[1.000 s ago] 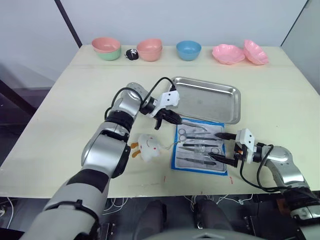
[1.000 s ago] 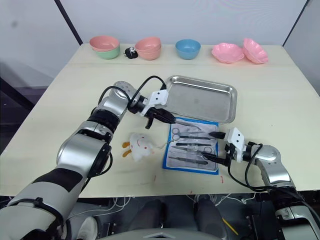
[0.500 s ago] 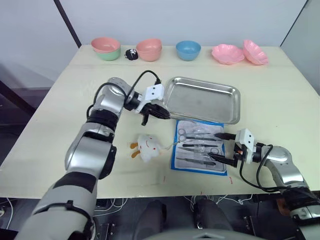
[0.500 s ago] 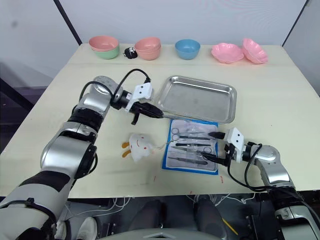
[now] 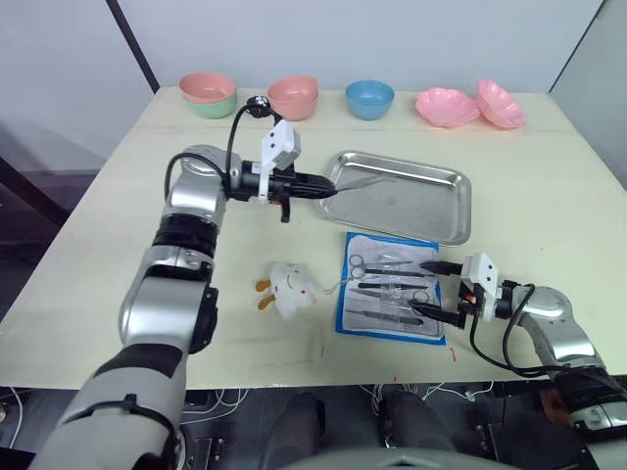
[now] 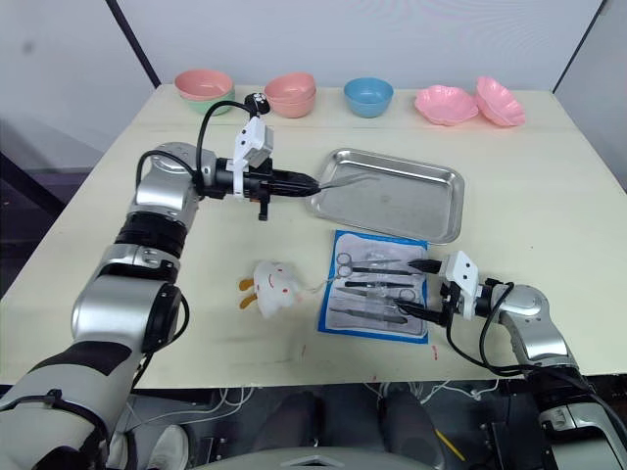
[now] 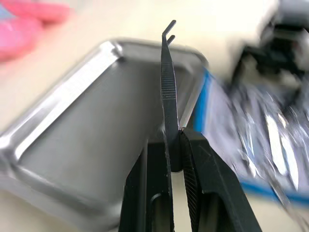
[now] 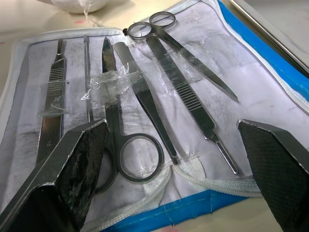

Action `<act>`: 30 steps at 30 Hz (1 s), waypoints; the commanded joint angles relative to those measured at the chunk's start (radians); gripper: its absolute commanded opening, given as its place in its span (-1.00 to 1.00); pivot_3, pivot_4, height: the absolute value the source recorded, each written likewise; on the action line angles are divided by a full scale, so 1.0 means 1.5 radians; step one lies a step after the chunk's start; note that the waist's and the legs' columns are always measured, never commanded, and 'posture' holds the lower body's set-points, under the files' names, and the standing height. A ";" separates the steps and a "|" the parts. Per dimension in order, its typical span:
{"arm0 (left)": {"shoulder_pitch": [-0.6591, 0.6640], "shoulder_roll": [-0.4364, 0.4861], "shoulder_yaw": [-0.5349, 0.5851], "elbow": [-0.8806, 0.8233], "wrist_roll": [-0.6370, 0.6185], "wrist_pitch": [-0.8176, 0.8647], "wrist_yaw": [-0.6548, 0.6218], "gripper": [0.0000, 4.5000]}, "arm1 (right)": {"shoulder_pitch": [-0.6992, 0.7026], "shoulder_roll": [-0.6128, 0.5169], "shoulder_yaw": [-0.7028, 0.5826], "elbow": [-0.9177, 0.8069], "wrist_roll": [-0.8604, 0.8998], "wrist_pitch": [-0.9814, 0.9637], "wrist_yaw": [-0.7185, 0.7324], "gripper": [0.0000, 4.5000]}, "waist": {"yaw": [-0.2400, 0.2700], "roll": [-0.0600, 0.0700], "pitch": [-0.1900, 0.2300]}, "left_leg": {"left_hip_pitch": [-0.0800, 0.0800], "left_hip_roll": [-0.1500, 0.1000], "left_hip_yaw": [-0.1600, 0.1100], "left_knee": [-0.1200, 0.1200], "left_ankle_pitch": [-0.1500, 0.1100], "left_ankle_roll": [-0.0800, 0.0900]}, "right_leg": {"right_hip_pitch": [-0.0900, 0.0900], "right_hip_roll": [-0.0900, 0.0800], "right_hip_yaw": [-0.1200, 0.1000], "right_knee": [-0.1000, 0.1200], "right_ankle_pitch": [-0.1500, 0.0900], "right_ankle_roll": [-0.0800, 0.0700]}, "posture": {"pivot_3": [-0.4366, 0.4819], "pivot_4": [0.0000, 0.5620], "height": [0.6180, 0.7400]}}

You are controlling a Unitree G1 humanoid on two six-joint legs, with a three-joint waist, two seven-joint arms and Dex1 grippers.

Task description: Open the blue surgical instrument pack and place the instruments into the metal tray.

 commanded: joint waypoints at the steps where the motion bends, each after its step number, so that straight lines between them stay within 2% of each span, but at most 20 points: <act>1: 0.009 -0.032 0.028 -0.050 -0.009 0.063 0.129 -0.99 | 0.044 -0.008 0.054 0.079 -0.081 0.030 -0.013 1.00 | 0.000 0.000 0.000 | 0.000 0.000 0.000 0.000 0.000 0.000 | 0.000 0.000 0.000 0.000 0.000 0.000 | -0.05 -0.47 1.00; 3: 0.017 -0.052 0.032 -0.072 -0.016 0.090 0.166 -0.99 | 0.046 -0.009 0.054 0.077 -0.080 0.031 -0.013 1.00 | 0.000 0.000 0.000 | 0.000 0.000 0.000 0.000 0.000 0.000 | 0.000 0.000 0.000 0.000 0.000 0.000 | -0.05 -0.47 1.00; 6: 0.013 -0.103 0.058 -0.081 -0.013 0.143 0.315 -0.99 | 0.050 -0.011 0.053 0.072 -0.079 0.033 -0.013 1.00 | 0.002 -0.001 -0.001 | 0.000 0.000 0.000 0.000 0.000 0.000 | 0.000 0.000 0.000 -0.001 0.000 0.000 | -0.05 -0.47 1.00; 11: 0.017 -0.160 0.065 -0.102 0.005 0.211 0.486 -0.99 | 0.056 -0.014 0.051 0.065 -0.077 0.034 -0.014 1.00 | 0.001 -0.001 -0.001 | 0.000 0.000 0.000 0.000 0.000 0.000 | 0.000 -0.001 0.000 -0.001 0.001 0.001 | -0.05 -0.47 1.00; 13: 0.009 -0.200 0.077 -0.087 0.020 0.223 0.611 -0.99 | 0.055 -0.013 0.051 0.065 -0.078 0.034 -0.015 1.00 | 0.002 -0.001 -0.001 | 0.000 0.000 0.000 -0.001 0.000 0.000 | 0.000 -0.002 0.000 -0.001 0.001 0.001 | -0.05 -0.47 1.00; 15: 0.006 -0.222 0.082 -0.084 0.028 0.228 0.681 -0.99 | 0.056 -0.013 0.052 0.063 -0.078 0.035 -0.016 1.00 | 0.004 -0.002 -0.001 | 0.000 0.000 0.000 -0.001 0.000 0.000 | 0.001 -0.003 0.000 -0.002 0.001 0.001 | -0.05 -0.47 1.00; 22: 0.015 -0.264 0.070 -0.100 0.058 0.276 0.809 -0.99 | 0.059 -0.010 0.054 0.057 -0.077 0.037 -0.019 1.00 | 0.002 -0.002 -0.002 | 0.000 0.000 0.000 -0.002 0.000 0.000 | 0.001 -0.003 0.000 -0.002 0.001 0.001 | -0.05 -0.47 1.00; 30: 0.029 -0.276 0.071 -0.080 0.056 0.322 0.842 -0.99 | 0.062 -0.010 0.053 0.053 -0.076 0.038 -0.022 1.00 | 0.002 -0.002 -0.002 | 0.000 0.000 0.000 -0.002 0.000 -0.001 | 0.001 -0.004 0.000 -0.002 0.001 0.001 | -0.05 -0.47 1.00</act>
